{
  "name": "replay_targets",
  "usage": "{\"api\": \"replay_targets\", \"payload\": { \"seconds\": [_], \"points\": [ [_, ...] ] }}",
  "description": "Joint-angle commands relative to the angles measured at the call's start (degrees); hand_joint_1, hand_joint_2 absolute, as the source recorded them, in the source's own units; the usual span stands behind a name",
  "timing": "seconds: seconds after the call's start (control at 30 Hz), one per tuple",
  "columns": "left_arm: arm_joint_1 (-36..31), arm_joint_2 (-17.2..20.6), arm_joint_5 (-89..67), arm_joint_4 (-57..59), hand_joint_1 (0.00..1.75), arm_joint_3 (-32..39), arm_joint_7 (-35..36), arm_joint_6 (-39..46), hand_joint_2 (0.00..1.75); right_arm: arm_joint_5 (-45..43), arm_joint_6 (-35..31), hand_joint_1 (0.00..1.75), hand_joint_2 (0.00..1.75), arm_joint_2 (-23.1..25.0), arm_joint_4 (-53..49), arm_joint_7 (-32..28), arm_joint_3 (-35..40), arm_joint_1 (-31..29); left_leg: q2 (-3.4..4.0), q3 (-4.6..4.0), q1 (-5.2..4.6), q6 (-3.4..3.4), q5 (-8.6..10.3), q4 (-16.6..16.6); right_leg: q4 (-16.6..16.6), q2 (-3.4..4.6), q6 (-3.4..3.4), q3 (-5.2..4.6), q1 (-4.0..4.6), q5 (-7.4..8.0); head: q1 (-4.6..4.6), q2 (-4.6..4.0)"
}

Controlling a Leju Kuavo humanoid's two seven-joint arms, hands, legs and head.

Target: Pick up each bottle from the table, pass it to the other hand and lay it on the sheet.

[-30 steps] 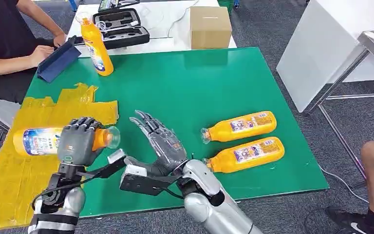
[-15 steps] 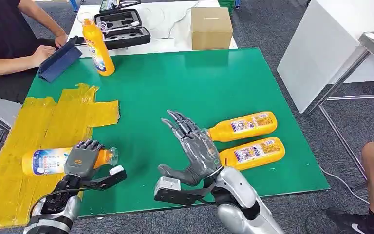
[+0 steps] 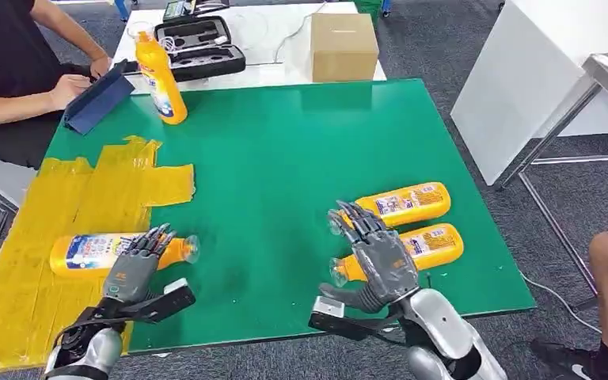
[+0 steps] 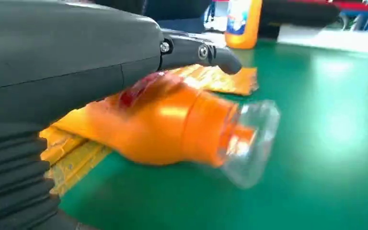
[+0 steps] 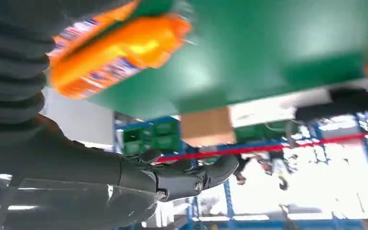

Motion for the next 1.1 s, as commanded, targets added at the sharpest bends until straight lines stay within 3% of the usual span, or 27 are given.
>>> {"api": "replay_targets", "payload": {
  "seconds": [0.03, 0.17, 0.27, 0.47, 0.67, 1.1],
  "points": [
    [4.72, -5.79, 17.25, -17.88, 0.0, 5.85, -6.09, -3.25, 0.0, 3.02, 2.81, 0.0, 1.75, -3.48, -2.5, 1.55, -6.42, 7.16, -0.02, 0.12, 0.05, -0.05, -0.12, 0.04, 0.0, -0.12, -0.09, 0.13, 0.07, -0.11, -0.02, 0.0],
    [7.17, -9.46, 33.73, -29.9, 0.0, 9.34, -9.5, -7.91, 0.0, 2.15, 2.98, 0.0, 1.75, -5.9, -3.58, 4.1, -10.23, 11.38, -0.1, -0.01, 0.05, -0.03, -0.16, 0.1, 0.03, -0.19, -0.05, 0.03, 0.08, -0.14, -0.02, 0.0],
    [8.15, -9.83, 40.66, -32.87, 0.0, 9.83, -10.46, -11.16, 0.0, 3.17, 2.47, 0.0, 1.75, -6.27, -3.44, 5.05, -12.15, 11.92, -0.03, -0.11, 0.03, 0.0, -0.12, 0.06, 0.01, -0.09, -0.02, -0.08, 0.04, -0.09, -0.02, 0.0],
    [8.88, -9.79, 43.75, -34.24, 0.0, 9.58, -11.43, -12.65, 0.0, 2.5, 2.69, 0.0, 1.75, -6.46, -2.85, 5.38, -14.59, 12.05, 0.03, -0.03, 0.02, -0.01, -0.15, 0.02, -0.04, -0.06, -0.05, -0.03, 0.04, -0.07, -0.02, 0.0],
    [10.37, -9.39, 43.37, -35.3, 0.0, 7.33, -11.81, -12.76, 0.0, 0.7, 4.07, 0.0, 1.75, -5.75, 2.09, 5.63, -25.08, 10.91, 0.02, 0.05, 0.01, 0.01, -0.14, -0.02, -0.08, -0.07, -0.03, 0.06, 0.03, -0.07, -0.02, 0.0],
    [9.91, -8.39, 43.19, -34.5, 0.0, 5.52, -11.96, -12.66, 0.0, 0.35, 6.34, 0.0, 1.75, -5.61, 8.45, 4.75, -30.04, 7.53, 0.06, 0.16, 0.01, -0.02, -0.16, -0.05, -0.11, -0.05, -0.08, 0.16, 0.05, -0.07, -0.02, 0.0]
  ]
}}
